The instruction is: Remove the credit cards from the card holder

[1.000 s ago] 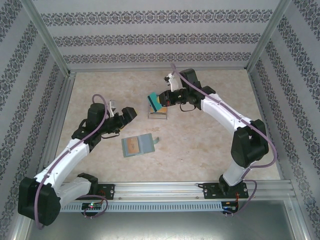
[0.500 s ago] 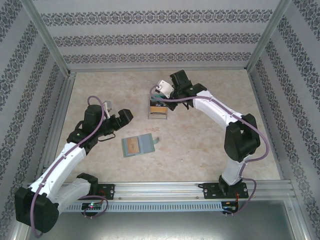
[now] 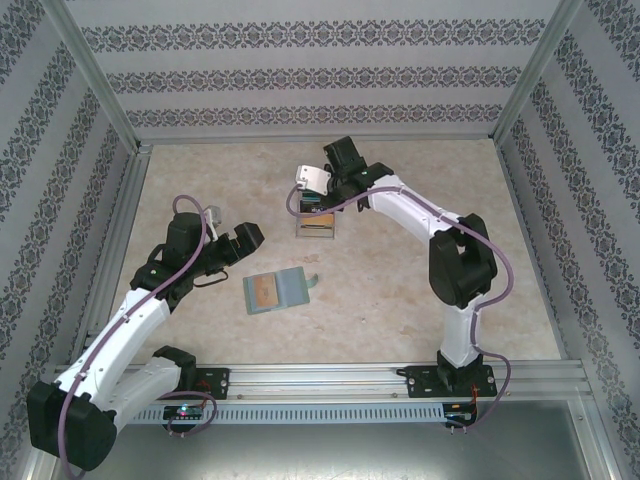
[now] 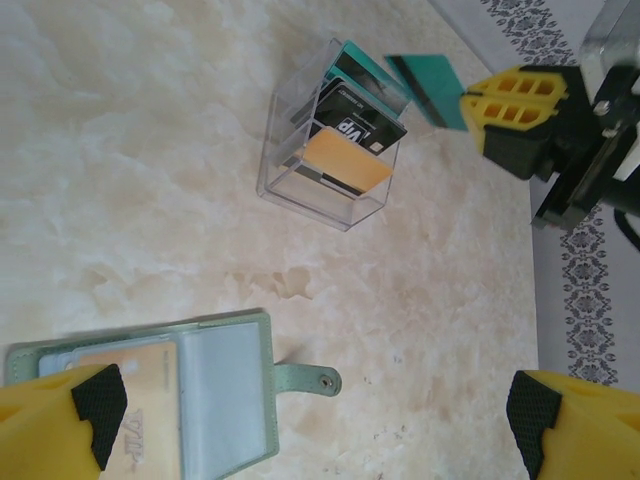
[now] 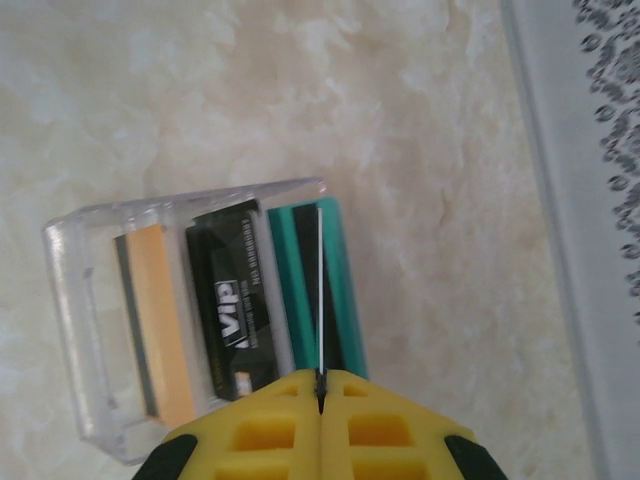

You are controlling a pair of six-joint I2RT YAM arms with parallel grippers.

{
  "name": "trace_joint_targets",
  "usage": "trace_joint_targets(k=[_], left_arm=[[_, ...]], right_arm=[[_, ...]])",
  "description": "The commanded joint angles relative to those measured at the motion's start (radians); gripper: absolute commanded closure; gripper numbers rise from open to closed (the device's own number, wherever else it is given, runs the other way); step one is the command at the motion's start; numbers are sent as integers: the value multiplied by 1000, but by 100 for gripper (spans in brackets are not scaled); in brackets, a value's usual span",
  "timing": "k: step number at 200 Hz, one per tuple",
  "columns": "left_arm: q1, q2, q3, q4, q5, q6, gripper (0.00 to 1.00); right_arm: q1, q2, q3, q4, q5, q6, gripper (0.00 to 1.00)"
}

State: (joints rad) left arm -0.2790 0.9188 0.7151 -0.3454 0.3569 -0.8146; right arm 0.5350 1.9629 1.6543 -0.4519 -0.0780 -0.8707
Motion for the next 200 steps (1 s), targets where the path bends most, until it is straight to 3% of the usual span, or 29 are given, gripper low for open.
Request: trace_joint_targets(k=[1,200], left_arm=[[14,-23,25,-32,-24,20,1],[17,50,41,-18,-25,32,1]], right_arm=[[8,31,58,16,5,-62,100],[-32,160,79,-13,-89,-36,100]])
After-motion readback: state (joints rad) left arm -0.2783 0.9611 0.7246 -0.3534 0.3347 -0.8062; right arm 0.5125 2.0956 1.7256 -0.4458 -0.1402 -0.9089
